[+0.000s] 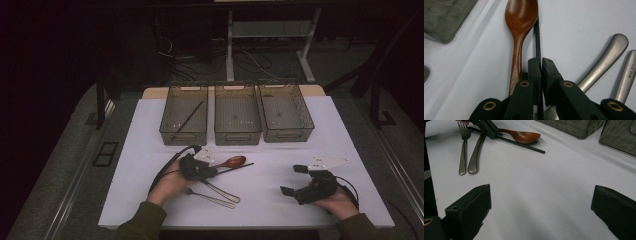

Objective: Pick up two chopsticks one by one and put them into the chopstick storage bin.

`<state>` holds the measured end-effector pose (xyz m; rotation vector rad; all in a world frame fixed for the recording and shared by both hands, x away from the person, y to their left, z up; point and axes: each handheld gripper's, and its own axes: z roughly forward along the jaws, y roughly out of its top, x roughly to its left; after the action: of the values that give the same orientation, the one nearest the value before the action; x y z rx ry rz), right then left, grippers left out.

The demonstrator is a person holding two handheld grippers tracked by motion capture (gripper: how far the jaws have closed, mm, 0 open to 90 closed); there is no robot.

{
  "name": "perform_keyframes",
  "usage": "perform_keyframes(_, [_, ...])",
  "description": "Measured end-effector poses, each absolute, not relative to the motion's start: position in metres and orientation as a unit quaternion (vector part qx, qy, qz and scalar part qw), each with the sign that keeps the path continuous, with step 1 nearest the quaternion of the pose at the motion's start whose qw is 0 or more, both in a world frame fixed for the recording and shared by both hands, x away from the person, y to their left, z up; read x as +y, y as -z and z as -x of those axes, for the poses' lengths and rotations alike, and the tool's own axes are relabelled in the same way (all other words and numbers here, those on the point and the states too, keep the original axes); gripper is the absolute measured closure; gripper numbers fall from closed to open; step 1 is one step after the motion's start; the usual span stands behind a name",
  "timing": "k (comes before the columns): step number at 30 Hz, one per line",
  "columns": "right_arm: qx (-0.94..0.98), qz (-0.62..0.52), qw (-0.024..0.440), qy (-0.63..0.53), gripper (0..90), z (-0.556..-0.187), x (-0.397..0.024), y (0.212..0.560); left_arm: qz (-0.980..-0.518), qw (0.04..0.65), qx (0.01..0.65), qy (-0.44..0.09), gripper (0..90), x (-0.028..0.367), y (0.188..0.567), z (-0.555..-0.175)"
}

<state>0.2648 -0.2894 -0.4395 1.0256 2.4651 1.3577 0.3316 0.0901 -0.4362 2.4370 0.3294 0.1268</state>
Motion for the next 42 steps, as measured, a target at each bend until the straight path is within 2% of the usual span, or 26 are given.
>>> perform_keyframes(14, [0.820,-0.342,0.073,-0.453,2.1,-0.265,-0.289,0.439,-0.923,0.364,0.119,-0.044,85.3,0.092,0.423,-0.329])
perform_keyframes(42, [0.820,-0.344,0.072,-0.453,2.2,-0.265,-0.289,0.440,-0.883,0.430,0.188,-0.022,85.3,0.115,0.399,-0.326])
